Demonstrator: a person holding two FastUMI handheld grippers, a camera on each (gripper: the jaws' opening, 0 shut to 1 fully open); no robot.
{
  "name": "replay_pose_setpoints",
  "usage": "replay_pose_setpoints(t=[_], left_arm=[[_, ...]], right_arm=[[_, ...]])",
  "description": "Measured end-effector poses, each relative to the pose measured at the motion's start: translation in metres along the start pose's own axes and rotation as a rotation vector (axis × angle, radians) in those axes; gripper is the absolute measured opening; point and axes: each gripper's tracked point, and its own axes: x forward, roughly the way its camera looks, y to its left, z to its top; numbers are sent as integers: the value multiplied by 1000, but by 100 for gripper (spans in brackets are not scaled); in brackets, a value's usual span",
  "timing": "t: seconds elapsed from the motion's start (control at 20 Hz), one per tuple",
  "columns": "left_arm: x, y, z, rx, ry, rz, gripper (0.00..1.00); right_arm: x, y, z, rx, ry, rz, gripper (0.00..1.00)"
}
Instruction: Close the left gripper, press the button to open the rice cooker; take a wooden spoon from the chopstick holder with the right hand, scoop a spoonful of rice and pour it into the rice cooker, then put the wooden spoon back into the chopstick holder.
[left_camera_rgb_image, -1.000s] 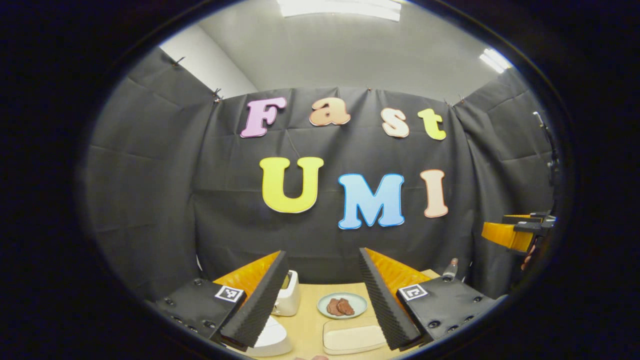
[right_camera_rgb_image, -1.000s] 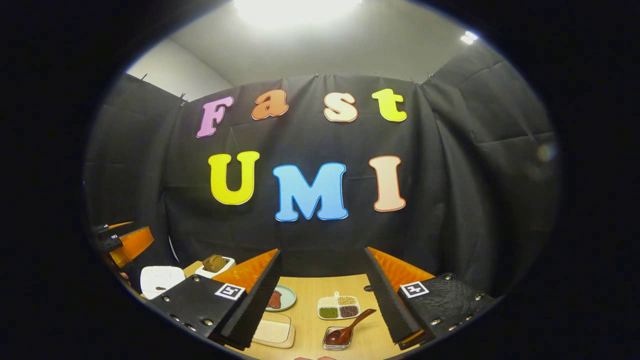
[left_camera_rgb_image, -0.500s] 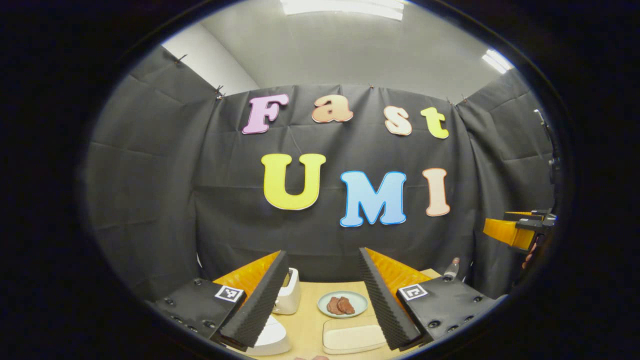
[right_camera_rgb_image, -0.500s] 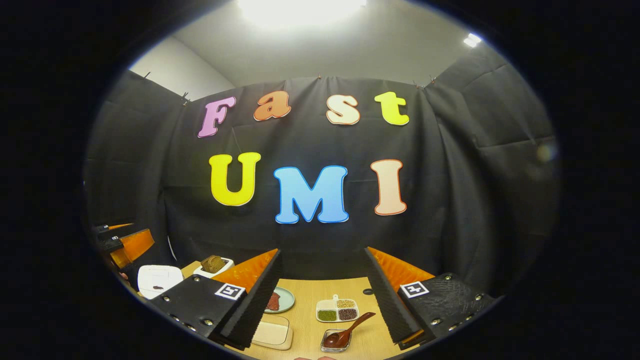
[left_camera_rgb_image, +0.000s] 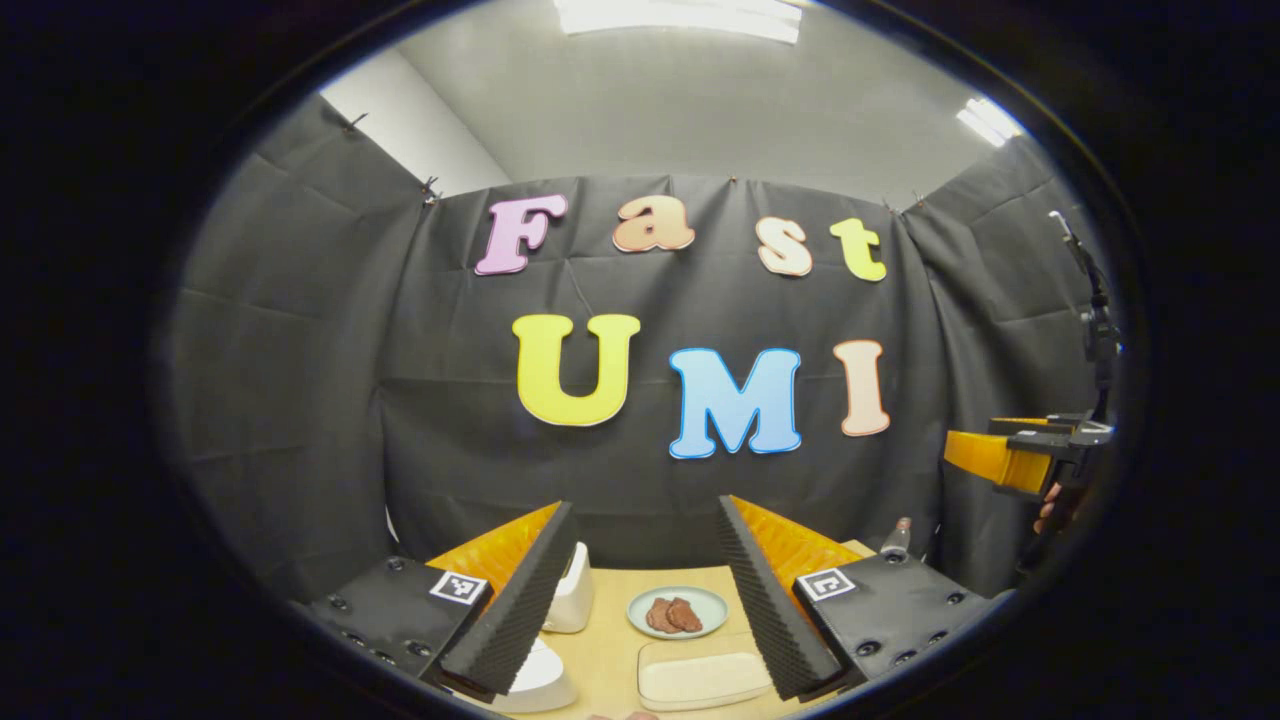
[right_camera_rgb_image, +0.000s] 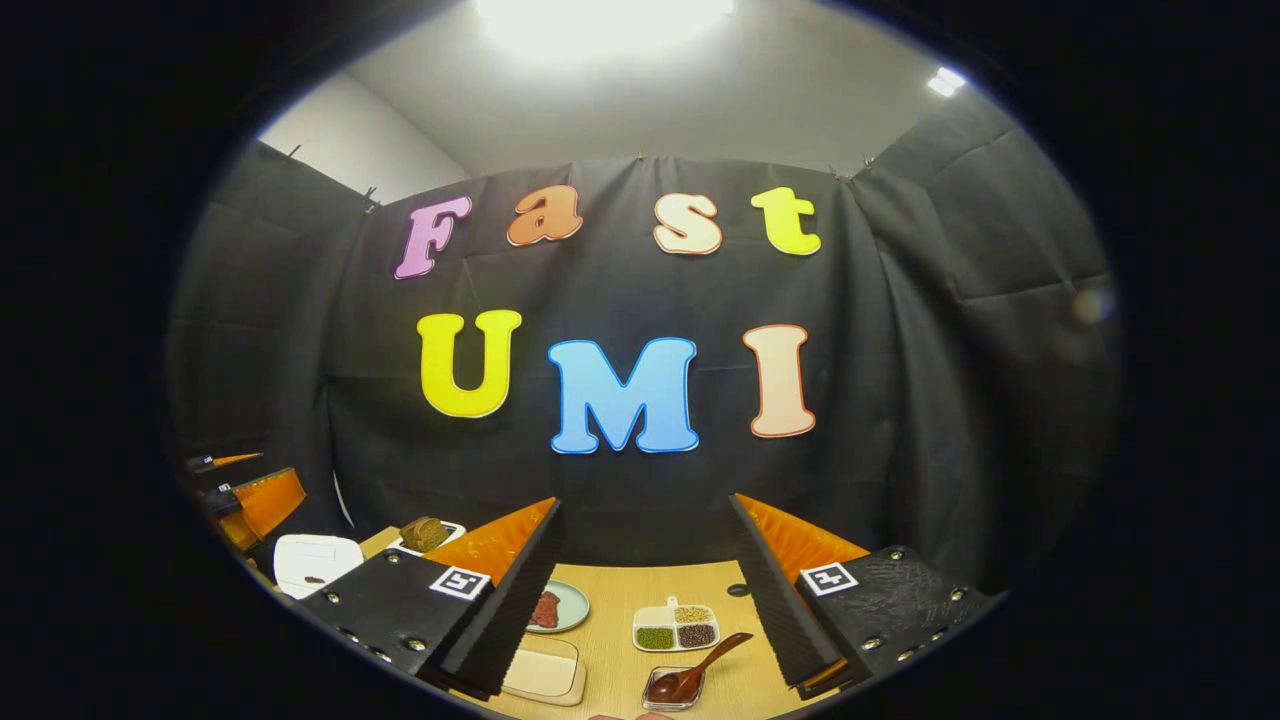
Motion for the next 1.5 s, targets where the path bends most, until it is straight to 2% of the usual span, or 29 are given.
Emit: replay_pose_setpoints(t=[0.75, 0.95, 1.0, 1.1, 1.2, 1.35, 1.5], left_arm=[[-5, 17, -12, -22, 27, 39, 97], [-8, 37, -48, -53, 91, 18, 99], [-9, 49, -69, -63, 136, 24, 85], [-13, 85, -112, -65, 241, 78, 44], [-21, 120, -142, -62, 331, 132, 10], [-15, 161, -185, -131, 440, 163, 9], [-10, 193, -234, -248, 570, 200, 9]], right_arm=[[-2, 19, -6, -19, 10, 44, 97], [-2, 28, -13, -22, 32, 62, 97], [-3, 29, -16, -28, 35, 63, 97], [-6, 30, -25, -42, 51, 67, 98], [-7, 28, -34, -53, 75, 65, 98], [-7, 27, -47, -50, 111, 62, 98], [-4, 27, -53, -64, 131, 60, 97]])
